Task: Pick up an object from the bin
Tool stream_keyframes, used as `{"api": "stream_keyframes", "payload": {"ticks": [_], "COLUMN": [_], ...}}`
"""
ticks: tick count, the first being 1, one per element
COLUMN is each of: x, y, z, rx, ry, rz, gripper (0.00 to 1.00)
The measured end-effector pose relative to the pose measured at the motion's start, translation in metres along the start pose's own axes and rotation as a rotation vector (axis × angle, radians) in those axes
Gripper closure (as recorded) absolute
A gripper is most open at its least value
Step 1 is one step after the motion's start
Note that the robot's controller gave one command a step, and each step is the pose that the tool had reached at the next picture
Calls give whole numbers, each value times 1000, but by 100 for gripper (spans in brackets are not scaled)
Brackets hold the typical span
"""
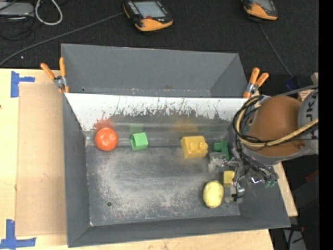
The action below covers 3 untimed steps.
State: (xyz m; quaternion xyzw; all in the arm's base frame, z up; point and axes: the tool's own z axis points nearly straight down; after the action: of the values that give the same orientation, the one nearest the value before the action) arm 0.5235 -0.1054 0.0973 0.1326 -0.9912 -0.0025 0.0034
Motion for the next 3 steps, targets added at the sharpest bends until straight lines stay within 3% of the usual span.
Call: {"api": "stream_keyframes", "payload": {"ticks": [1, 2, 3], "x": [-1, 31, 31], "y": [18, 9, 10], "z": [20, 28, 28], "rx": [4, -1, -1], "ry": [-7, 4, 4], "rz": [-42, -529, -530], "gripper": [0, 100, 100]}}
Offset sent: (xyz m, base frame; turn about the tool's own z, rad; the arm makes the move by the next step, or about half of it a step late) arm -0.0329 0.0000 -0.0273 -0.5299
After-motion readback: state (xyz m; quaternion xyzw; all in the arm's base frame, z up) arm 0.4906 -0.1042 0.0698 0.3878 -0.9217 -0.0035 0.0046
